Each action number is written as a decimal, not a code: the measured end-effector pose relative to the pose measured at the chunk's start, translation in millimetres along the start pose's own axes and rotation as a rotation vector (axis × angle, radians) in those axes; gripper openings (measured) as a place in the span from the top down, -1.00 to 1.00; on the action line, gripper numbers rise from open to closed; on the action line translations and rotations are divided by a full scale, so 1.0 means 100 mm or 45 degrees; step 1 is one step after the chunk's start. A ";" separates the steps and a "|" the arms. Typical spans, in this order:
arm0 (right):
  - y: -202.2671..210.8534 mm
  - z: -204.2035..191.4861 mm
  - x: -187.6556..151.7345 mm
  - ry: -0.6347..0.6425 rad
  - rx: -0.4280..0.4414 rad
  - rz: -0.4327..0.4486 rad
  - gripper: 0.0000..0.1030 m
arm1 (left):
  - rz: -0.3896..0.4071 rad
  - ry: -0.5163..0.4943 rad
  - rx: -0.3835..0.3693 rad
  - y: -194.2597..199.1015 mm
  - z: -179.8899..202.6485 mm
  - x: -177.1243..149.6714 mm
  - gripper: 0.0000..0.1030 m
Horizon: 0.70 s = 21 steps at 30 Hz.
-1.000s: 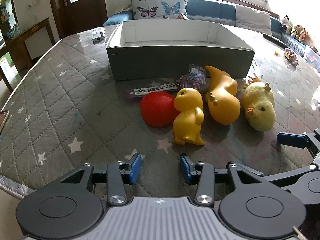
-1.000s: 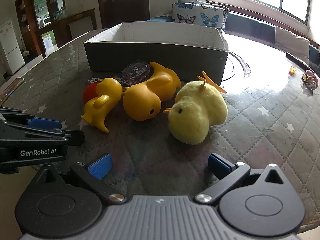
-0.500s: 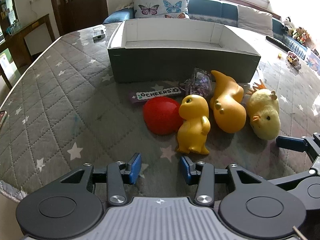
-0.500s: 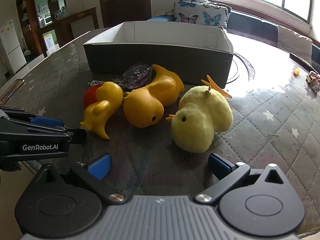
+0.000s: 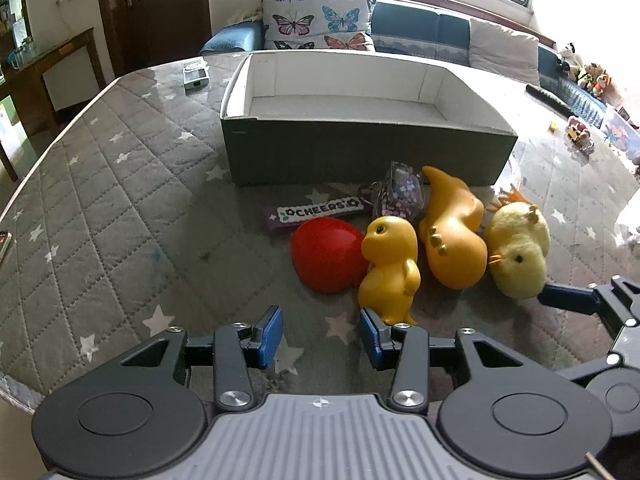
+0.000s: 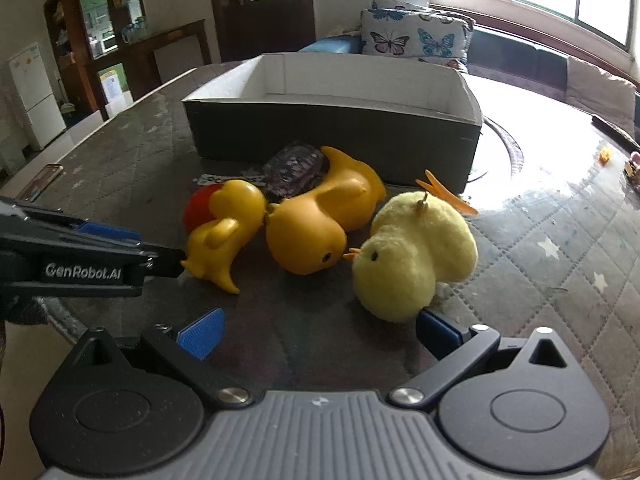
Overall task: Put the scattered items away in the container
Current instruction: 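Move the left gripper toward the small yellow rubber duck, then close the left gripper around the small yellow rubber duck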
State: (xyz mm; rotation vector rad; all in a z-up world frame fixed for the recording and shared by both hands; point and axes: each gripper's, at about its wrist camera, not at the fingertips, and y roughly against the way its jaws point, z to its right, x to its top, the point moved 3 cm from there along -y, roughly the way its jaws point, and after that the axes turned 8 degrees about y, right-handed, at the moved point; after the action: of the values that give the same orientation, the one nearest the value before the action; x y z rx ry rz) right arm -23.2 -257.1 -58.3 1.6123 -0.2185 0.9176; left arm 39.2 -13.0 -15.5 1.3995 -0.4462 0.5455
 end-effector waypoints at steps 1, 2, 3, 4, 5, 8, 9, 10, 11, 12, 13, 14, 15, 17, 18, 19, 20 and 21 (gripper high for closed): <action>0.01 -0.01 0.00 0.006 0.009 0.004 -0.99 | 0.003 0.005 -0.010 0.01 0.00 0.01 0.13; 0.02 -0.03 0.01 0.012 0.017 0.007 -0.99 | 0.005 0.009 -0.019 0.03 0.00 0.03 0.13; 0.03 -0.04 0.01 0.017 0.023 0.008 -0.98 | 0.008 0.010 -0.028 0.04 0.00 0.04 0.13; 0.04 -0.06 0.02 0.022 0.030 0.009 -0.98 | 0.011 0.009 -0.036 0.05 0.00 0.06 0.13; 0.05 -0.07 0.02 0.027 0.037 0.010 -0.98 | 0.014 0.006 -0.040 0.06 0.00 0.07 0.13; 0.12 -0.13 0.04 0.046 0.063 0.028 -0.89 | 0.026 -0.003 -0.049 0.07 0.01 0.12 0.13; 0.14 -0.15 0.06 0.053 0.077 0.040 -0.89 | 0.027 -0.002 -0.057 0.07 0.01 0.14 0.13; 0.15 -0.17 0.07 0.059 0.090 0.048 -0.88 | 0.028 -0.002 -0.065 0.08 0.01 0.16 0.13; 0.15 -0.19 0.09 0.065 0.104 0.053 -0.87 | 0.029 0.000 -0.078 0.08 0.01 0.18 0.13; 0.15 -0.21 0.10 0.071 0.118 0.058 -0.83 | 0.029 0.004 -0.092 0.08 0.01 0.20 0.13; 0.14 -0.23 0.11 0.079 0.133 0.059 -0.81 | 0.029 0.006 -0.105 0.08 0.01 0.22 0.13; 0.13 -0.26 0.12 0.088 0.148 0.059 -0.81 | 0.028 0.008 -0.117 0.07 0.01 0.24 0.13; 0.12 -0.29 0.13 0.102 0.161 0.057 -0.78 | 0.027 0.009 -0.127 0.06 0.02 0.26 0.13; 0.09 -0.34 0.17 0.127 0.174 0.057 -0.69 | 0.023 0.006 -0.153 0.05 0.03 0.29 0.13; 0.06 -0.37 0.19 0.133 0.183 0.059 -0.63 | 0.019 0.002 -0.166 0.04 0.04 0.31 0.13; 0.04 -0.39 0.22 0.135 0.196 0.062 -0.62 | 0.015 -0.001 -0.178 0.04 0.05 0.33 0.13; 0.01 -0.40 0.24 0.137 0.206 0.063 -0.61 | 0.013 -0.008 -0.190 0.02 0.07 0.35 0.13; -0.01 -0.41 0.27 0.140 0.214 0.060 -0.59 | 0.012 -0.015 -0.197 0.01 0.08 0.37 0.13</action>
State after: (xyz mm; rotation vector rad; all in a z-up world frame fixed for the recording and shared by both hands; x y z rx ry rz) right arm -22.3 -210.9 -42.5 1.7105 -0.1056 1.0817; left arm 68.0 -17.6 8.3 1.2538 -0.4942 0.5002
